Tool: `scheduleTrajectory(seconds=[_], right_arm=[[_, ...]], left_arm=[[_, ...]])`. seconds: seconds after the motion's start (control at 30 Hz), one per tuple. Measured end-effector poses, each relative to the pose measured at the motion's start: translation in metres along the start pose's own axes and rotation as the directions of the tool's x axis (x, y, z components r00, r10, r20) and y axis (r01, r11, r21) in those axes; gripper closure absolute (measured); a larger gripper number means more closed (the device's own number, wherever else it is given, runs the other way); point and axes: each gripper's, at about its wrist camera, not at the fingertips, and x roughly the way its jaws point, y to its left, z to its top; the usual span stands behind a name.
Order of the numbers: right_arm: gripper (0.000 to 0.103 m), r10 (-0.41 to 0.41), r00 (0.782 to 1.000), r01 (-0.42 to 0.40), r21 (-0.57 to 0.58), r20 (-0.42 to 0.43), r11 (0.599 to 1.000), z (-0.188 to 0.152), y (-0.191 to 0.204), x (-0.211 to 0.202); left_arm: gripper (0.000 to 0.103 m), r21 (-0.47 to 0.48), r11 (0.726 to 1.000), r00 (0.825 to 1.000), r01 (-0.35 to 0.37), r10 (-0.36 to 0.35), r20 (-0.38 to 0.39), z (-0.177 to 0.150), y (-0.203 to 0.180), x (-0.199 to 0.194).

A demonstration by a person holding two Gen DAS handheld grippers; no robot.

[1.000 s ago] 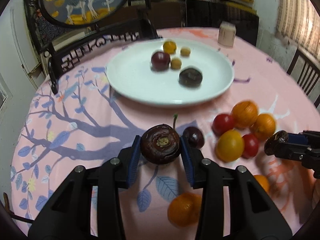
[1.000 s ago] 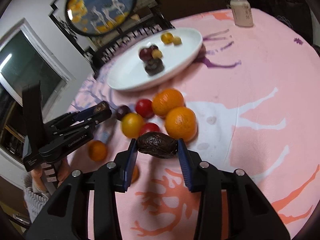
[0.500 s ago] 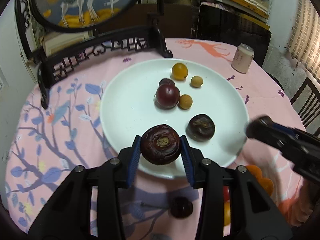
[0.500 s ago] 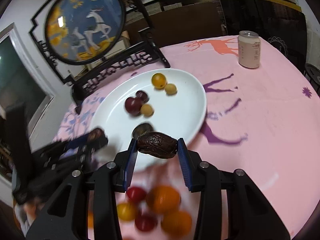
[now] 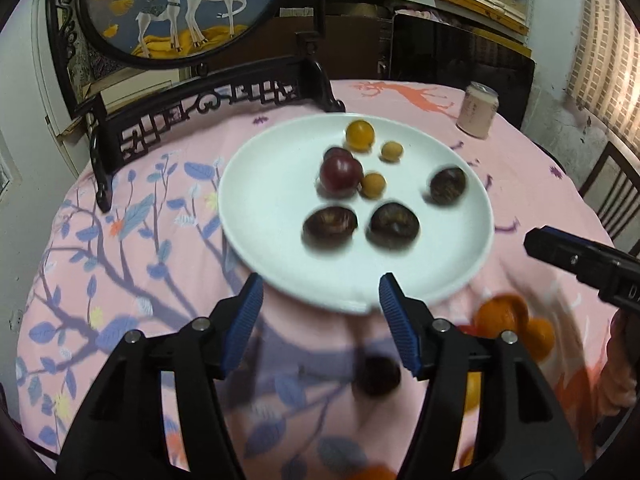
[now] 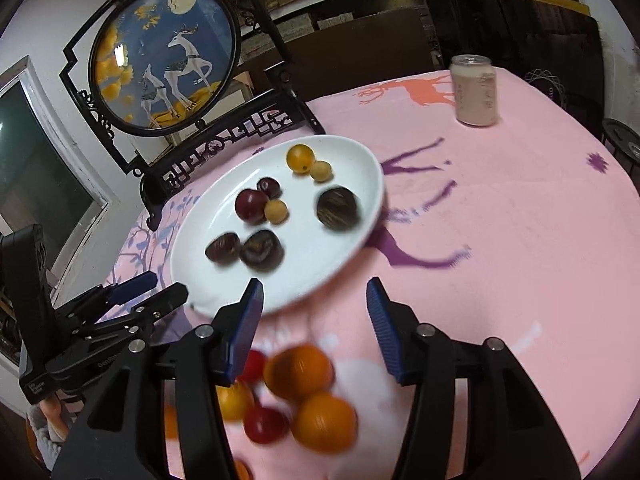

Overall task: Organize fruits
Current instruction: 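Release the mangosteen and date onto the white plate with both tools, then grasp a dark cherry with the left tool while the right tool grasps a mandarin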

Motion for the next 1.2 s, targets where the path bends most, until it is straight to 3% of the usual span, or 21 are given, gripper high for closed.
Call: scheduleTrajectory(seconds=[0.2, 0.33, 0.37, 0.5, 0.63, 0.9, 1.2], right_arm=[[0.046, -0.017, 1.0, 0.017, 0.011, 0.013, 1.0, -0.021, -0.006, -0.016], [0.046, -0.02, 1.0, 0.02, 0.019, 0.01, 1.0, -0.025, -0.009, -0.019], [0.046, -0.022, 1.0, 0.021, 0.019, 0.012, 1.0, -0.025, -0.009, -0.02], [0.046, -0.02, 1.0, 0.02, 0.017, 0.011, 1.0, -0.025, -0.009, -0.02], [0.046, -0.015, 1.0, 0.015, 0.015, 0.001, 1.0, -0.024, -0.009, -0.019], [0.046, 0.032, 0.996, -0.031, 0.016, -0.082, 0.999, -0.04, -0.009, -0.019], [0.05, 0.076, 0.989, -0.071, 0.043, -0.129, 0.997, -0.049, -0.008, -0.011]], left_arm=[[0.041, 0.1, 0.995, 1.0, -0.015, 0.015, -0.003, -0.039, -0.018, -0.015], [0.041, 0.134, 0.991, 1.0, -0.012, 0.012, 0.006, -0.044, -0.024, -0.013], [0.043, 0.136, 0.991, 1.0, 0.0, 0.001, -0.004, -0.044, -0.024, -0.01], [0.073, 0.159, 0.986, 0.996, 0.046, -0.033, -0.081, -0.048, -0.03, 0.008], [0.076, 0.193, 0.98, 0.996, 0.043, -0.028, -0.083, -0.05, -0.036, 0.011], [0.076, 0.112, 0.993, 0.999, 0.039, -0.036, -0.031, -0.042, -0.018, -0.004], [0.076, 0.126, 0.992, 0.999, 0.022, -0.017, -0.039, -0.043, -0.02, -0.003]])
